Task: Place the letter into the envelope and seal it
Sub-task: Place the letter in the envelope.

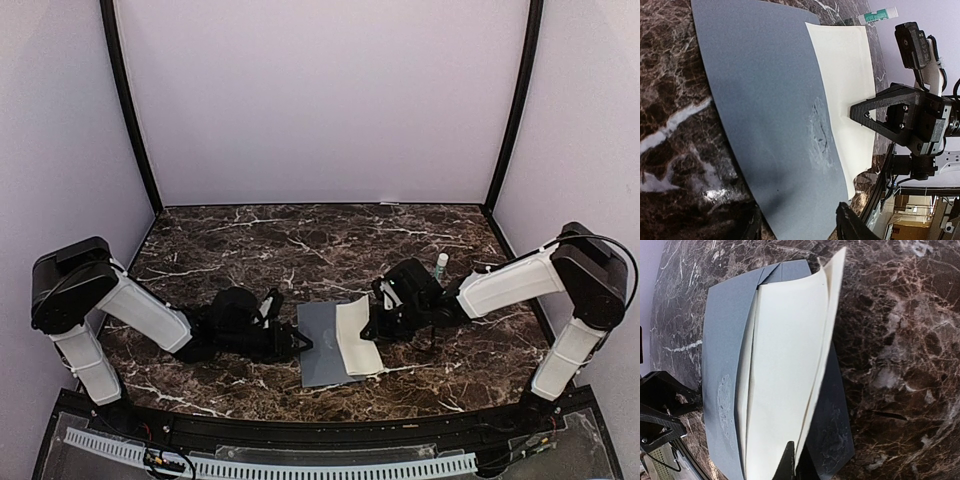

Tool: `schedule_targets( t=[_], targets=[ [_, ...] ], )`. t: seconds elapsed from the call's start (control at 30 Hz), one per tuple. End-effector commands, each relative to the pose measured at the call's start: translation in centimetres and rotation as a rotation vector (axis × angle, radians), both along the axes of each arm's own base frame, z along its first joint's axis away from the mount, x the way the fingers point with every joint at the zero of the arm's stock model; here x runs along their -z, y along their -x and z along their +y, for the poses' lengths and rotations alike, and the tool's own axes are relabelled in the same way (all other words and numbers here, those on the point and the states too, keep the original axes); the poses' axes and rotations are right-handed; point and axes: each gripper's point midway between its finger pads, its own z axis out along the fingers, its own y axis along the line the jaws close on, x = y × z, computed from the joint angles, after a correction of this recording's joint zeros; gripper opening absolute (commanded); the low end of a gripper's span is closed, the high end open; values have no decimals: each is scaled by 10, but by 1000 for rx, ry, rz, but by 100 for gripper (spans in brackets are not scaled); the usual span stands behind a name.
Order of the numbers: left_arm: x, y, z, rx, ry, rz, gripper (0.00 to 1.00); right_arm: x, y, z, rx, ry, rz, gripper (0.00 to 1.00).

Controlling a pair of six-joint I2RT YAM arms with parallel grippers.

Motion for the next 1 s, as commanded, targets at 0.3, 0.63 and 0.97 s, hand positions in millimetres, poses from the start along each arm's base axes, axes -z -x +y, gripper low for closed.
schedule_targets(
  t=[0.3, 0.63, 0.97],
  targets=[
    [5, 12, -14, 51, 26, 37, 49, -13, 3, 24, -38, -97, 0, 0],
    [3, 14, -19, 62, 34, 37, 48, -15, 5, 32, -56, -141, 8, 0],
    [1, 10, -22, 57, 42, 26, 48, -16, 14, 47, -157, -155, 6, 0]
  ],
)
